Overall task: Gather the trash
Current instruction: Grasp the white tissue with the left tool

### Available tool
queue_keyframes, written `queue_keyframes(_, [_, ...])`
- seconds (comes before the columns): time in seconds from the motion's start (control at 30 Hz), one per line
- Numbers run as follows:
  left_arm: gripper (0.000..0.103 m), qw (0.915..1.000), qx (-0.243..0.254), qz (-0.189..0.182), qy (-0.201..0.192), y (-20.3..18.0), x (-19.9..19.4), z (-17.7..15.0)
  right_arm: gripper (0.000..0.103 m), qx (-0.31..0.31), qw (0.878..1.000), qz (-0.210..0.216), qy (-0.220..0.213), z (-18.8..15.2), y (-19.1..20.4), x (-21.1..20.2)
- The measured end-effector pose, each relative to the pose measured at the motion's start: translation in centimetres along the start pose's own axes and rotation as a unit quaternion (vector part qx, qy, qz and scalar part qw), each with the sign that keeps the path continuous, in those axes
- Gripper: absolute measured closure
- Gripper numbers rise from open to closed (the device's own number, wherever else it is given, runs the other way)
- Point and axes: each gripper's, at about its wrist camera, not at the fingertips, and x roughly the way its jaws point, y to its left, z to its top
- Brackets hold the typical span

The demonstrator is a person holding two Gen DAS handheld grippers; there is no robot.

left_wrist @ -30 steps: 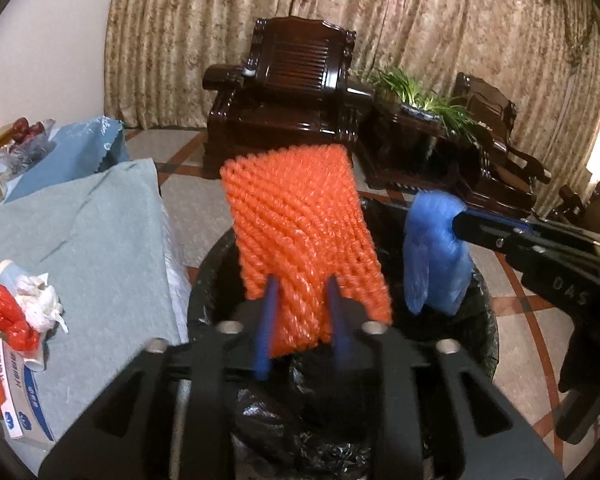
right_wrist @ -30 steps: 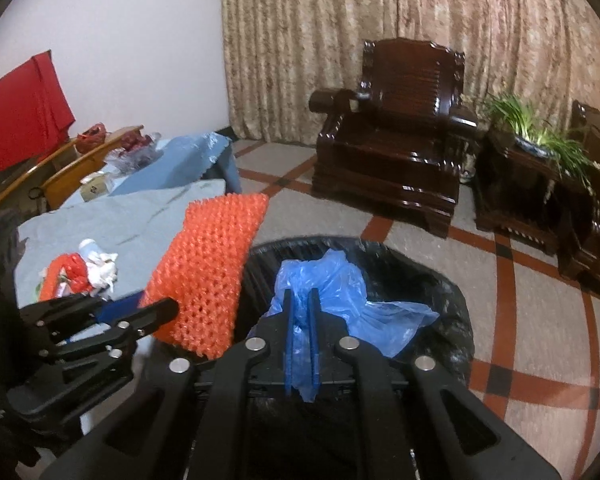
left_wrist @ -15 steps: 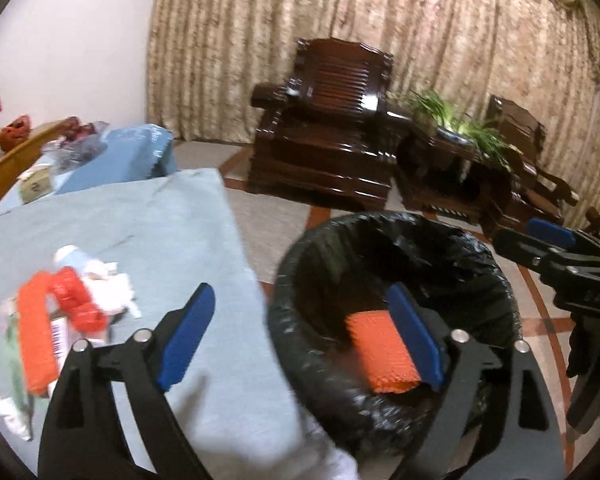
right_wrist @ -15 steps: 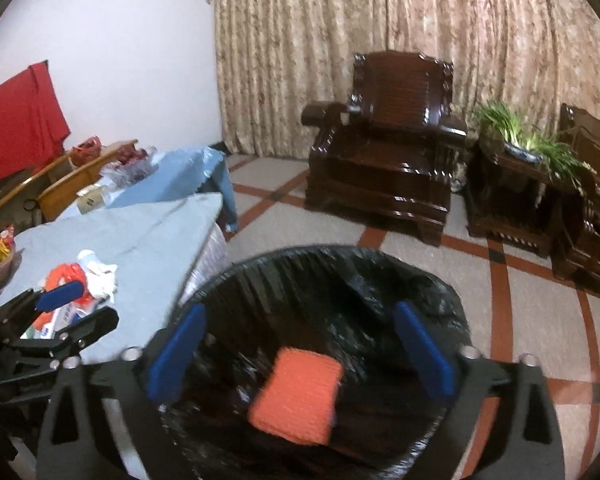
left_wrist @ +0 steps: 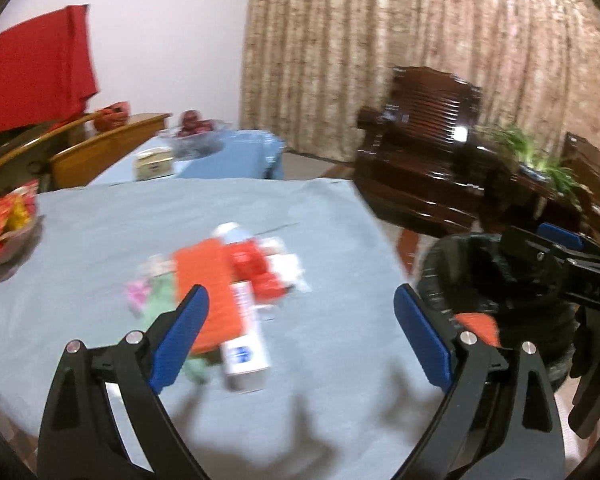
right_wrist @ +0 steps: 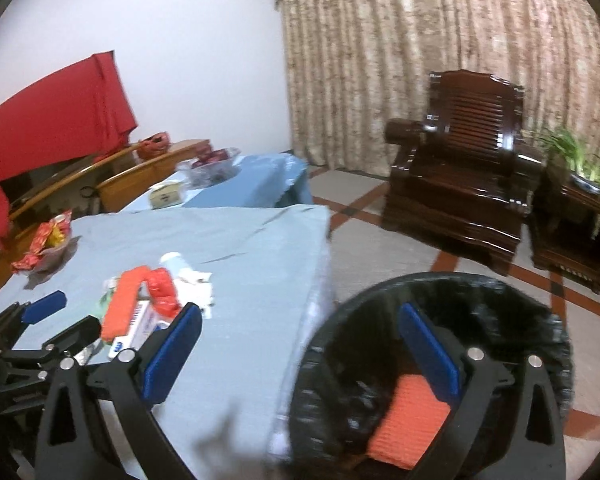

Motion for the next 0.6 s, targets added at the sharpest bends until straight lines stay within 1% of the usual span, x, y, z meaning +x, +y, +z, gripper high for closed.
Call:
queue_keyframes(0.17, [0.012, 0.9988, -0.027, 0.041, 0.004, 4.6, -0.5, -1.1, 0.006, -0.018, 1.000, 0.023, 0.003, -1.2, 4.1, 2.4])
queue_keyframes(0.27, [0.012, 0.9966, -0.048, 0.066, 0.011, 7.3, -0.5, -2.2, 0.006, -0.028, 0.999, 0.027, 0.004, -2.2, 6.0, 3.5])
queue_keyframes(0.43, [0.012, 0.9918, -0.071, 0.102, 0.031, 11.3, 0.2, -4.0, 0.006, -0.037, 0.998, 0.038, 0.020, -3.7, 9.0, 5.3])
queue_keyframes(0.47, [0.014, 0.9905, -0.074, 0.109, 0.037, 12.1, 0.4, -4.5, 0.006, -0.040, 0.998, 0.039, 0.023, -4.0, 9.5, 5.6])
queue_keyframes(0.5, [0.020, 0.9891, -0.079, 0.116, 0.046, 12.9, 0.8, -4.9, 0.006, -0.044, 0.998, 0.040, 0.025, -4.3, 10.0, 6.0])
queue_keyframes(0.6, [0.023, 0.9854, -0.093, 0.125, 0.069, 14.7, 1.9, -6.4, 0.007, -0.055, 0.997, 0.043, 0.033, -4.6, 10.7, 6.6])
